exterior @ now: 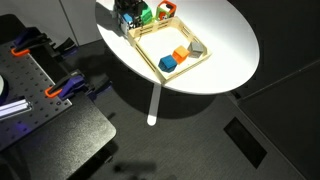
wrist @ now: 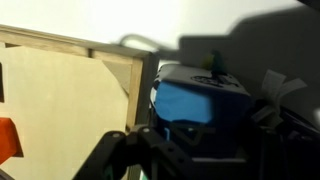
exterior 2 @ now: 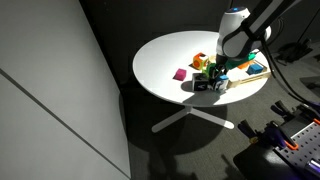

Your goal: Pick up the block with four on it and put it on the tray

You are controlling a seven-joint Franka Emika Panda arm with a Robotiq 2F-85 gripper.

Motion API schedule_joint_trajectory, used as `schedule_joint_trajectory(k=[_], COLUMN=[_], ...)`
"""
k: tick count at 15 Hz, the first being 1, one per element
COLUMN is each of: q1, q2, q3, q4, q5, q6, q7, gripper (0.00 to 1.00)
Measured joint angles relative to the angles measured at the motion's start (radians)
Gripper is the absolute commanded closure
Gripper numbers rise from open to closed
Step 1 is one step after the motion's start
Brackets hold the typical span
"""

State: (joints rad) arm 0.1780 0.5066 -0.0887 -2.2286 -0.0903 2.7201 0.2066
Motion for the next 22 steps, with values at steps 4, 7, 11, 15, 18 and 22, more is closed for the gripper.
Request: schedule_joint_trajectory(k=[4,7,11,15,18,22], q1=[-0.001,-0.008,-0.029,-0.060,-0.085,-0.093], q2=[-0.014,-0.048,-0.126,-0.187,-0.202,-0.202], q3=[-0.001,-0.001,-0.013,-0.045,-0.078,-0.130], q4=[0.002,-0.004,-0.038,-0.071,-0.079,-0.079], q5=[0.000,0.000,0.000,0.000,-0.002,-0.056], q6=[0.000,-0.003,-0.015,-0.045,-0.058,-0.051], q7=[0.000,0.000,0.001,0.007,0.035,0.134], gripper=[0.82,0.94,0.92,0.91,0.80,0.46])
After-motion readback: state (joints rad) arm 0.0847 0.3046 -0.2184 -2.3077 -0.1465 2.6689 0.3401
